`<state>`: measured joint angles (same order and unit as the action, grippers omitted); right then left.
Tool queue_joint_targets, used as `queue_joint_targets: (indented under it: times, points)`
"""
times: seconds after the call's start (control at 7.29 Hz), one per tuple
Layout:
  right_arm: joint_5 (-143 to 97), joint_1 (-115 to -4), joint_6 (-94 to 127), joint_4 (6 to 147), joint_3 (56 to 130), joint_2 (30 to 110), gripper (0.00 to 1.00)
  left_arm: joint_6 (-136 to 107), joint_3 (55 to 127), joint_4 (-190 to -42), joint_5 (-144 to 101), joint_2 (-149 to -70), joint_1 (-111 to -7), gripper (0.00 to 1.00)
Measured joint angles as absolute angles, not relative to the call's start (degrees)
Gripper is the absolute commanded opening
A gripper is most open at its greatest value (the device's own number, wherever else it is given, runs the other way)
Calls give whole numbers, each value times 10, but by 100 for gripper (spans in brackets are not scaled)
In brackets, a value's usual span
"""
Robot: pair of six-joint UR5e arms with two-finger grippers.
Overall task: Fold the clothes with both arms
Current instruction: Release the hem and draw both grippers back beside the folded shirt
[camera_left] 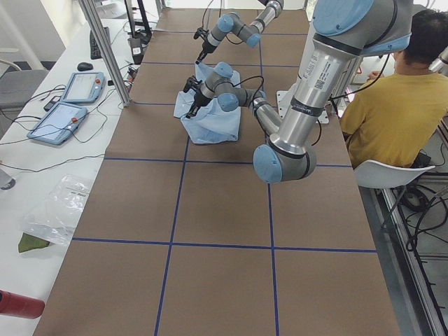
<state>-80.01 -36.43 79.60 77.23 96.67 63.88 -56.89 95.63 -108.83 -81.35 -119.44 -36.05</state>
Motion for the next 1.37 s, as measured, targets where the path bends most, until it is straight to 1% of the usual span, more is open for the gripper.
queue_joint_targets:
  times: [0.14, 0.27, 0.41, 0.55, 0.82, 0.96, 1.1, 1.37]
  points:
    - [-801, -364, 795, 771, 954, 638, 0, -568, 941, -1102, -814, -1194, -362, 0]
    - [-802, -365, 793, 771, 946, 638, 69, -568, 915, -1131, -814, -1193, -362, 15]
    - [-802, -365, 790, 771, 943, 638, 100, -568, 891, -1161, -815, -1192, -362, 99]
    - [-802, -364, 789, 771, 942, 638, 100, -561, 879, -1182, -816, -1191, -362, 100]
    - [-814, -364, 780, 770, 949, 635, 100, -520, 884, -1211, -840, -1184, -367, 100]
    - [-838, -368, 766, 770, 960, 634, 100, -500, 903, -1217, -880, -1174, -371, 100]
    - [-860, -373, 758, 770, 974, 635, 100, -493, 940, -1220, -913, -1149, -373, 100]
    - [-874, -376, 753, 771, 987, 638, 100, -520, 1024, -1225, -960, -1077, -362, 100]
